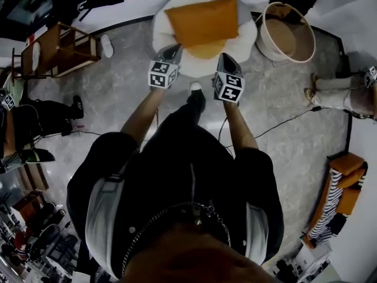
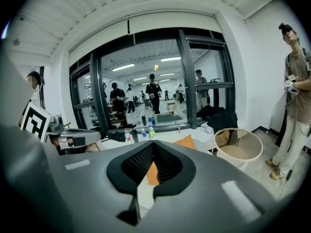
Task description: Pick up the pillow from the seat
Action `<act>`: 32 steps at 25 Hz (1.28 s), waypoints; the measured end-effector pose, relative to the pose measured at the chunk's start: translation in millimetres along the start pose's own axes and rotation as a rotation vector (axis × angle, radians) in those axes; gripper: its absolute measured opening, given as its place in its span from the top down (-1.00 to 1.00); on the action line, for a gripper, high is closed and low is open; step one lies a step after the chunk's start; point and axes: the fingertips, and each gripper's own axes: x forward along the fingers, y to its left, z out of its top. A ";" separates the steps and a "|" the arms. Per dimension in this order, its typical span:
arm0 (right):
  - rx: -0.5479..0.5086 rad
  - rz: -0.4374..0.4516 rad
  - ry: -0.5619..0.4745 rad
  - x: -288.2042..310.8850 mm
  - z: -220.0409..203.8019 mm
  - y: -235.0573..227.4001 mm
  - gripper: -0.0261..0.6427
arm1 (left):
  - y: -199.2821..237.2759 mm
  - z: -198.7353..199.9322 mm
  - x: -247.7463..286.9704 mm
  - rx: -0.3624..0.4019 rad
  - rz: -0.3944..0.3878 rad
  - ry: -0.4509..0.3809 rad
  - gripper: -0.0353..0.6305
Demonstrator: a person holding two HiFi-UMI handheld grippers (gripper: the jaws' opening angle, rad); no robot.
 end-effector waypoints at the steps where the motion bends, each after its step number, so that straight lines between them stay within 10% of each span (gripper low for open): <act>1: -0.006 0.005 0.005 5.5 3.1 -5.0 0.92 | 2.3 1.0 5.7 -0.005 0.013 -0.002 0.87; 32: -0.133 0.183 0.048 179.6 94.9 -89.5 0.91 | 76.0 41.8 128.1 -0.094 0.292 -0.008 0.87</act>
